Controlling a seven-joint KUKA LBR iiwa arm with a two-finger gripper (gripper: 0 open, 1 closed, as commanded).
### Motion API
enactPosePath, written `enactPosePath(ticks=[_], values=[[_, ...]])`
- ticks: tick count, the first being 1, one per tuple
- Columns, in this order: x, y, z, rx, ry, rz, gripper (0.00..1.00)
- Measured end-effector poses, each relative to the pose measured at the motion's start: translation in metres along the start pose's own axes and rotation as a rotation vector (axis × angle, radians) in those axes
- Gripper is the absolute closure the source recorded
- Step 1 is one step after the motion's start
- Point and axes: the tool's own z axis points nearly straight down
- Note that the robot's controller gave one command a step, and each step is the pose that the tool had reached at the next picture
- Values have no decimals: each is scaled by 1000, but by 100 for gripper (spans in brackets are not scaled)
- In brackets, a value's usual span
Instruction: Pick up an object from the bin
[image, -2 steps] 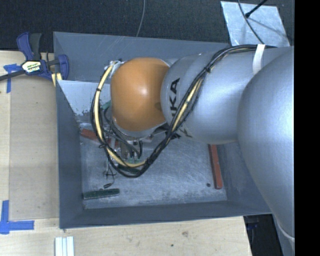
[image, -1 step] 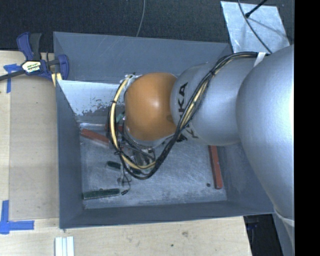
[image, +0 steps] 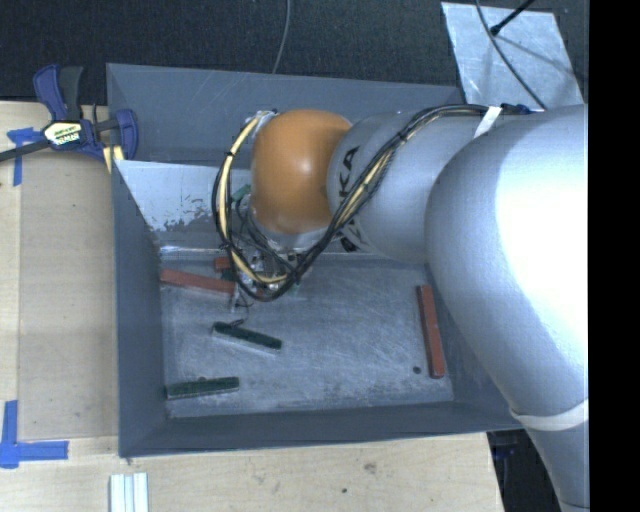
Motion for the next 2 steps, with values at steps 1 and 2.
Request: enactPosePath(ticks=[1,2], values=[[0,0,0,0,0,0,100],[15,-1,-47,4,17,22,100]])
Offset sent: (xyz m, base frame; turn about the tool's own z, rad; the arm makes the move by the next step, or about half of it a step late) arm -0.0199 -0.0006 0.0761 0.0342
